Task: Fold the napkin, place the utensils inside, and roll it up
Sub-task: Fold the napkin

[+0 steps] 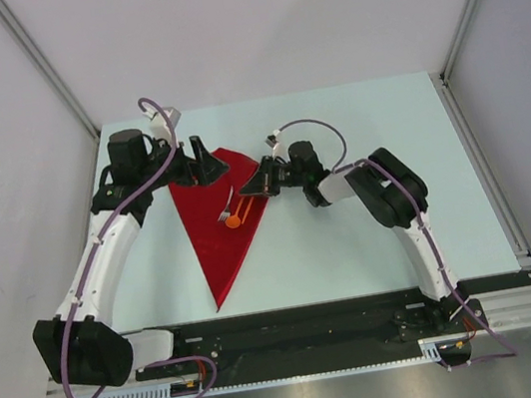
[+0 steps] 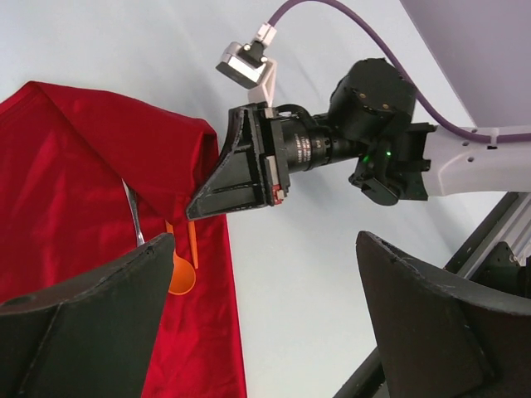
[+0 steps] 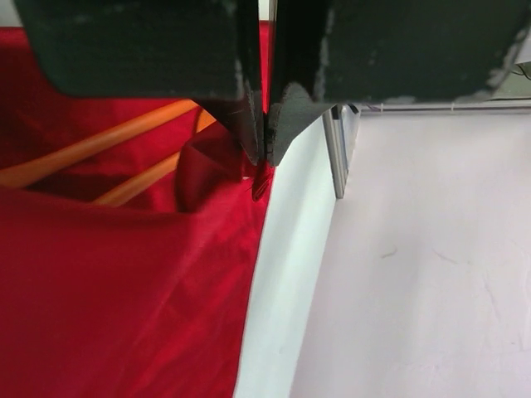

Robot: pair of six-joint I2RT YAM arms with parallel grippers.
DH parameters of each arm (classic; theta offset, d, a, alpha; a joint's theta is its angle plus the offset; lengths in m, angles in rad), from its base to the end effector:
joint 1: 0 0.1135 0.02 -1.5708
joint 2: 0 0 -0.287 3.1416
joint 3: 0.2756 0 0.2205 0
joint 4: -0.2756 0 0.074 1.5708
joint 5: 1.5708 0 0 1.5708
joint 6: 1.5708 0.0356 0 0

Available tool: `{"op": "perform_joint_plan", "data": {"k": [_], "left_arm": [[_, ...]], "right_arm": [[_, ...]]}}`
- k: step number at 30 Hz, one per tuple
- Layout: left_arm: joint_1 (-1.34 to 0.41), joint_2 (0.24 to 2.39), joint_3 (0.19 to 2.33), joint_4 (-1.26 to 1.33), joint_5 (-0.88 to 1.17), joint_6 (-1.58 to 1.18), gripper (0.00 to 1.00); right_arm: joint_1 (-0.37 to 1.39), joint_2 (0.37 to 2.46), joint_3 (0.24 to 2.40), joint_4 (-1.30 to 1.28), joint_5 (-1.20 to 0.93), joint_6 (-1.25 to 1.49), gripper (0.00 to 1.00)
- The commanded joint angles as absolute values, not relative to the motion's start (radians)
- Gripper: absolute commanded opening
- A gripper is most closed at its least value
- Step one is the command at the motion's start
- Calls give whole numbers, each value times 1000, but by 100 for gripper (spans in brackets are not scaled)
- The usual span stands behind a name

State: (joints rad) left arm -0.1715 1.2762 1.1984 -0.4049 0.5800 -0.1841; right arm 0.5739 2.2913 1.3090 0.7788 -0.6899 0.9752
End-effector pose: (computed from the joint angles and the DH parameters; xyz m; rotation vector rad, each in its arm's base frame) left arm 0.2379 -0.0610 0.3833 0.3540 2.0342 -0.8142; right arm 0.3878 0.2777 0.1655 -0.1747 2.0716 1.6493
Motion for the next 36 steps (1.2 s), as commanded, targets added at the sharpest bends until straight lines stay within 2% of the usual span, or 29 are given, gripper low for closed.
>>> {"op": "perform_joint_plan", "data": {"k": [1, 17, 19, 23, 26, 32, 36], "left_arm": [[-161, 1232, 1195, -373, 589, -193, 95], [-158, 1200, 1189, -368, 592, -192, 95], [-158, 1197, 1189, -368, 592, -190, 95], [-158, 1187, 1184, -371, 586, -189, 96], [-156, 1180, 1183, -373, 569, -183, 95], [-152, 1143, 1167, -373, 515, -178, 96], [-138, 1103, 1146, -365, 466, -172, 98]], "right_arm": [[594, 2197, 1258, 859, -670, 957, 0], [669, 2235, 1216, 851, -644, 933, 0], [675, 2232, 1213, 845, -646, 922, 4], [683, 2197, 1186, 828, -643, 899, 28], [689, 2136, 1166, 773, -638, 832, 38], [706, 1918, 1101, 542, -589, 608, 46], [811, 1778, 1117, 232, -419, 242, 47]]}}
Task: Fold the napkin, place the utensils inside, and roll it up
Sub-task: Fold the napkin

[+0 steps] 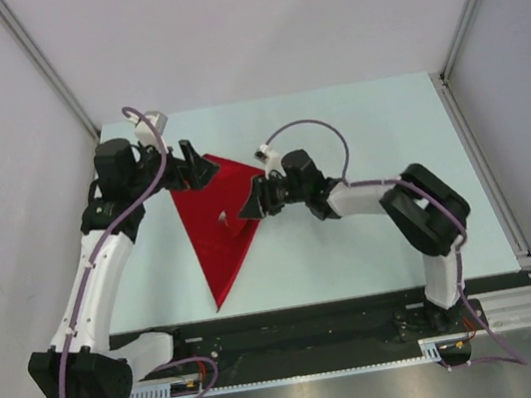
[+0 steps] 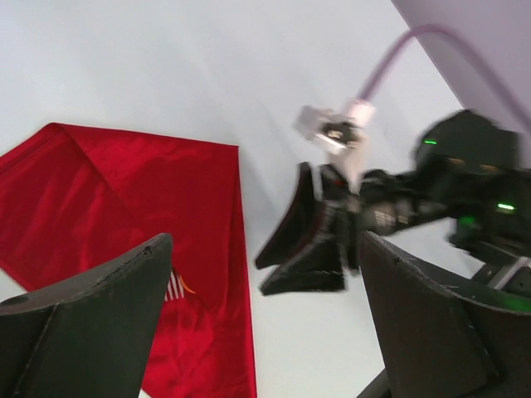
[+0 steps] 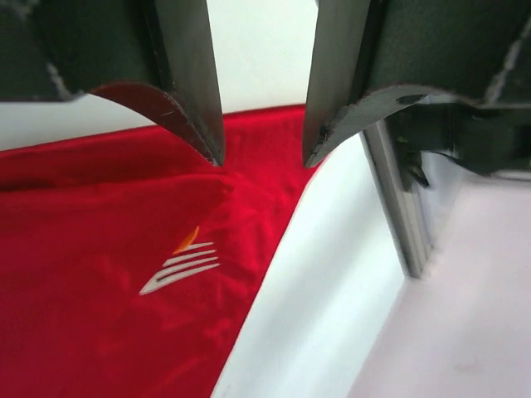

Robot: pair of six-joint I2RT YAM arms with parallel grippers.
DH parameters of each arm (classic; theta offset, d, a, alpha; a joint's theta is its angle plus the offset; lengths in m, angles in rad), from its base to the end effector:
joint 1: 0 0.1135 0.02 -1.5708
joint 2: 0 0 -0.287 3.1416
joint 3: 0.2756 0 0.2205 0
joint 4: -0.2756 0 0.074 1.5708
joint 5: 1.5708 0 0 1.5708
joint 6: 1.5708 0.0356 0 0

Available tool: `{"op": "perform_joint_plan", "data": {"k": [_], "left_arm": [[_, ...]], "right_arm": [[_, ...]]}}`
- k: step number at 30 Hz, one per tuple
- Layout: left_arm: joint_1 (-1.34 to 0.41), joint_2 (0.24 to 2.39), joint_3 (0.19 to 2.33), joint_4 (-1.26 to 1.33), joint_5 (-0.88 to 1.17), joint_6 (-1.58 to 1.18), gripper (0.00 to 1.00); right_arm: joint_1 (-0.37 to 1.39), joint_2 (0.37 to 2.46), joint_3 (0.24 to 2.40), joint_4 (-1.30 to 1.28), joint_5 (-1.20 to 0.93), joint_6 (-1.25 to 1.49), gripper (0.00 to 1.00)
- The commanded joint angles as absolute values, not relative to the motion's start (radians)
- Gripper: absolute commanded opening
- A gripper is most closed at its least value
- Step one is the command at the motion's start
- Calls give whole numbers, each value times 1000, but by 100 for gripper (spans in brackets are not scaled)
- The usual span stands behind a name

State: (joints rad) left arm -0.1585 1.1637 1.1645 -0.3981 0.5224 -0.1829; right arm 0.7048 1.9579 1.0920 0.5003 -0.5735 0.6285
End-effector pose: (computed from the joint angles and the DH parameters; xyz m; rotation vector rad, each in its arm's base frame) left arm 0.2097 -0.0515 0.3966 0.3234 1.9577 -0.7353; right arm 0.2987 0.2794 0.2194 -0.5095 2.0975 1.3901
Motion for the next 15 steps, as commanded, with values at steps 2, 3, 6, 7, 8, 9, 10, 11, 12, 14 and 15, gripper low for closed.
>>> {"op": "perform_joint_plan", "data": {"k": [2, 3, 6, 7, 8, 9, 10, 11, 12, 14, 15], "left_arm": [[-132, 1078, 1128, -354, 431, -170, 98], [-124, 1072, 1123, -351, 423, -169, 98], [-111, 1058, 1111, -342, 414, -173, 99], [-109, 1058, 1109, -342, 416, -173, 99], [-107, 1060, 1109, -341, 423, -175, 99], [-106, 1061, 1108, -341, 425, -176, 99], [-106, 1065, 1109, -338, 429, -178, 99], [-104, 1071, 1109, -339, 434, -181, 99], [-104, 1072, 1109, -341, 437, -183, 99], [-101, 1077, 1109, -341, 442, -186, 99], [-101, 1077, 1108, -339, 448, -186, 99]], "right_arm": [[879, 1750, 1143, 92, -241, 128, 48], [953, 1737, 1141, 72, -183, 86, 48], [1069, 1739, 1114, 75, -26, -27, 48], [1093, 1759, 1115, 69, 0, -56, 48], [1115, 1775, 1127, 64, 41, -69, 48], [1136, 1785, 1132, 60, 66, -84, 48], [1191, 1811, 1135, 63, 118, -101, 48], [1216, 1824, 1147, 63, 144, -136, 48], [1245, 1835, 1153, 60, 176, -153, 48], [1310, 1867, 1160, 67, 261, -201, 49], [1325, 1876, 1161, 75, 284, -213, 49]]}}
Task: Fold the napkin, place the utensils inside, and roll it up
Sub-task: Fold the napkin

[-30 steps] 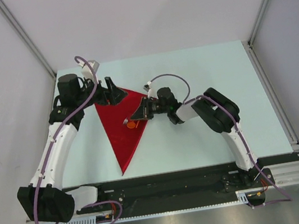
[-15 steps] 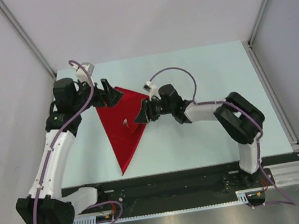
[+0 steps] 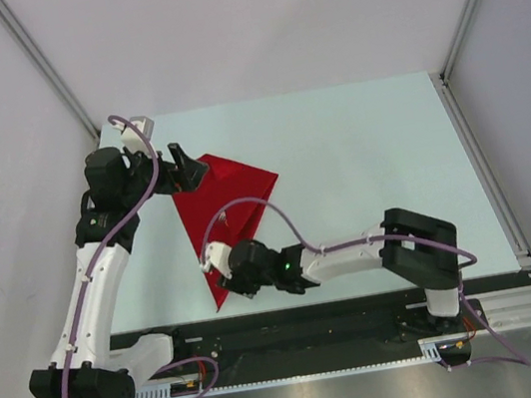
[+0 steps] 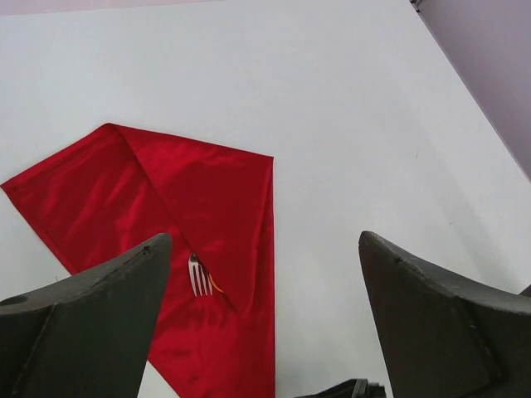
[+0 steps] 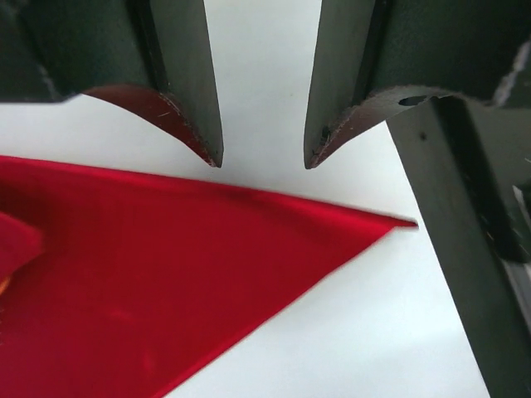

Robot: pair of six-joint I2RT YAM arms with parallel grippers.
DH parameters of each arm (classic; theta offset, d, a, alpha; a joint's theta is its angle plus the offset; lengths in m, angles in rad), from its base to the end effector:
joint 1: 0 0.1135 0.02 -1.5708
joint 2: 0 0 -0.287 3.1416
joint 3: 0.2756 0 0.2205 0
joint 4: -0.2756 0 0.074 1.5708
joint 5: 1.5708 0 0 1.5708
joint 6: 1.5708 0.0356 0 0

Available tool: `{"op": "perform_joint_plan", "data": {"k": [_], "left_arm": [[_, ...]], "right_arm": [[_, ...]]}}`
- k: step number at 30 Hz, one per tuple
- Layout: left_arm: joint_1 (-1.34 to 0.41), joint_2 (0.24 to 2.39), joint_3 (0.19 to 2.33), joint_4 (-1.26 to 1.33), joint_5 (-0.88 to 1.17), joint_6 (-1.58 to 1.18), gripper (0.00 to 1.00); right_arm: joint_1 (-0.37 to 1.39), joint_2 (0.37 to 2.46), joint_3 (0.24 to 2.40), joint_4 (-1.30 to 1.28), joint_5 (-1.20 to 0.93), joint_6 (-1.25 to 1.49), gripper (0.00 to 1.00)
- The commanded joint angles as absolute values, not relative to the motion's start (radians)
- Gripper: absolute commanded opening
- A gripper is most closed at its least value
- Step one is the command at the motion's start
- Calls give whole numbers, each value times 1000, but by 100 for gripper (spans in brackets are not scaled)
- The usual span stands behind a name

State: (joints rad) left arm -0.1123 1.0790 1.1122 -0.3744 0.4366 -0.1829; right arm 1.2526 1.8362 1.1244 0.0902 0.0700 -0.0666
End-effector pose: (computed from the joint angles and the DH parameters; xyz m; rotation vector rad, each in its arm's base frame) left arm 0.1918 -0.0368 0.3979 0.2307 1.9124 -0.6152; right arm 0.1226 0.3641 0.2335 -1.3485 1.8051 0.5814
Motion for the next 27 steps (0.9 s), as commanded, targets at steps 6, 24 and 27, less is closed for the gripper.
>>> {"op": "perform_joint_plan", "data": {"k": [6, 24, 27], "left_arm": [[-97, 1083, 1108, -334, 463, -192, 99], [-78, 1088, 1108, -330, 495, -199, 99], [-75, 1089, 1106, -328, 500, -199, 100]], "right_arm": [[1407, 1890, 1128, 147, 383, -299, 51], [1497, 1976, 1183, 201, 325, -425, 54], [1497, 1993, 1201, 210, 319, -431, 54]]}}
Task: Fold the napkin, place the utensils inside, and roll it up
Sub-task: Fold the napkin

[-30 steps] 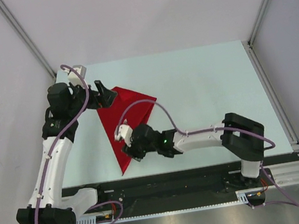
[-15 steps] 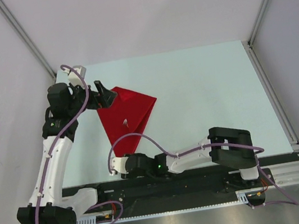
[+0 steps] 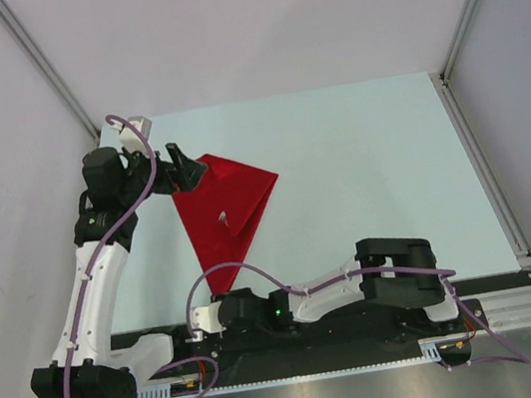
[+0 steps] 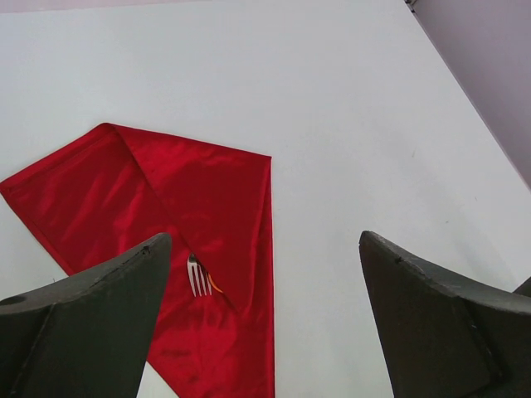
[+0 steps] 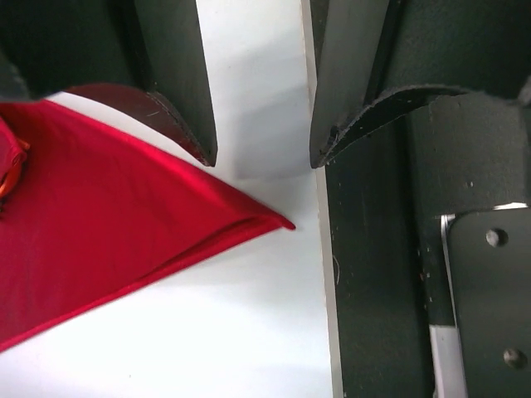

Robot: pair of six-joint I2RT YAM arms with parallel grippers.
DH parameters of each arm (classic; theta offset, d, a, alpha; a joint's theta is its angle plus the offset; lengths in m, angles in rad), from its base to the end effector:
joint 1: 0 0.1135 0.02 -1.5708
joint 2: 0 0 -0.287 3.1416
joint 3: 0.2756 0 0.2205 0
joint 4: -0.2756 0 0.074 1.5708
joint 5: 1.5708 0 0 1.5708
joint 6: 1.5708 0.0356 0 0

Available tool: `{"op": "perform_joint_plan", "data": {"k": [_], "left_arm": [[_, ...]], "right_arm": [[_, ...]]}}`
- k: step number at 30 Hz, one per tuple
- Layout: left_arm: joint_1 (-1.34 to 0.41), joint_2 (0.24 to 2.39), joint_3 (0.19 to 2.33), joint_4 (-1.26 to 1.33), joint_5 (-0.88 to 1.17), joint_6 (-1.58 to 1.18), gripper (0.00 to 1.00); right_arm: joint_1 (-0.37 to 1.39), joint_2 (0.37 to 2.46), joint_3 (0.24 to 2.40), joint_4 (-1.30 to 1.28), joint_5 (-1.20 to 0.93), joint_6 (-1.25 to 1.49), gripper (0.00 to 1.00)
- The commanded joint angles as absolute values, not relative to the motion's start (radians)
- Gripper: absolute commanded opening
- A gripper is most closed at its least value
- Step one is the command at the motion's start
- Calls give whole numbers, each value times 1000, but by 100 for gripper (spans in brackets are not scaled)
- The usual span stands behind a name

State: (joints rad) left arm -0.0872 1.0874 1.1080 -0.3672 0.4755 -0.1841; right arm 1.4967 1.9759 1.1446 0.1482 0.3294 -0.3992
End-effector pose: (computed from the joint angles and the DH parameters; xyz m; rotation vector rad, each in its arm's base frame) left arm 0.1947 -0.0334 0.3961 0.2310 1.9146 -0.6370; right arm 0.0414 0.4020 0.1930 -1.6962 1.4337 0.2352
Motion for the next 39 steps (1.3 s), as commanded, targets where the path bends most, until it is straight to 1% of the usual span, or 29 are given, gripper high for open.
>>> {"op": "perform_joint_plan", "data": {"k": [1, 14, 20, 21, 23, 24, 26, 29, 30, 34, 39], "left_arm": [[-75, 1088, 1104, -330, 502, -199, 100], [-64, 1092, 1104, -325, 515, -207, 100], [-60, 1095, 1104, -324, 525, -212, 100], [-58, 1095, 1104, -324, 528, -212, 100], [-58, 1095, 1104, -322, 529, -212, 100], [-58, 1097, 1104, -324, 529, -213, 100], [-57, 1095, 1104, -321, 531, -213, 100], [-57, 1097, 1104, -321, 531, -215, 100], [-57, 1097, 1104, -322, 531, -215, 100], [-54, 1097, 1103, -322, 528, -216, 100], [-51, 1094, 1103, -325, 517, -215, 100]], "right_arm": [[1499, 1996, 1206, 216, 318, -433, 54], [1499, 2052, 1258, 218, 282, -466, 52], [1494, 2075, 1273, 204, 265, -465, 38], [1488, 2082, 1275, 201, 262, -463, 34], [1485, 2085, 1278, 193, 255, -460, 31], [1482, 2083, 1279, 190, 253, -460, 27], [1482, 2085, 1281, 187, 252, -457, 23], [1477, 2080, 1282, 186, 252, -450, 9], [1474, 2079, 1282, 186, 255, -445, 1], [1454, 2051, 1279, 196, 227, -405, 0], [1376, 1965, 1276, 209, 199, -303, 0]]}}
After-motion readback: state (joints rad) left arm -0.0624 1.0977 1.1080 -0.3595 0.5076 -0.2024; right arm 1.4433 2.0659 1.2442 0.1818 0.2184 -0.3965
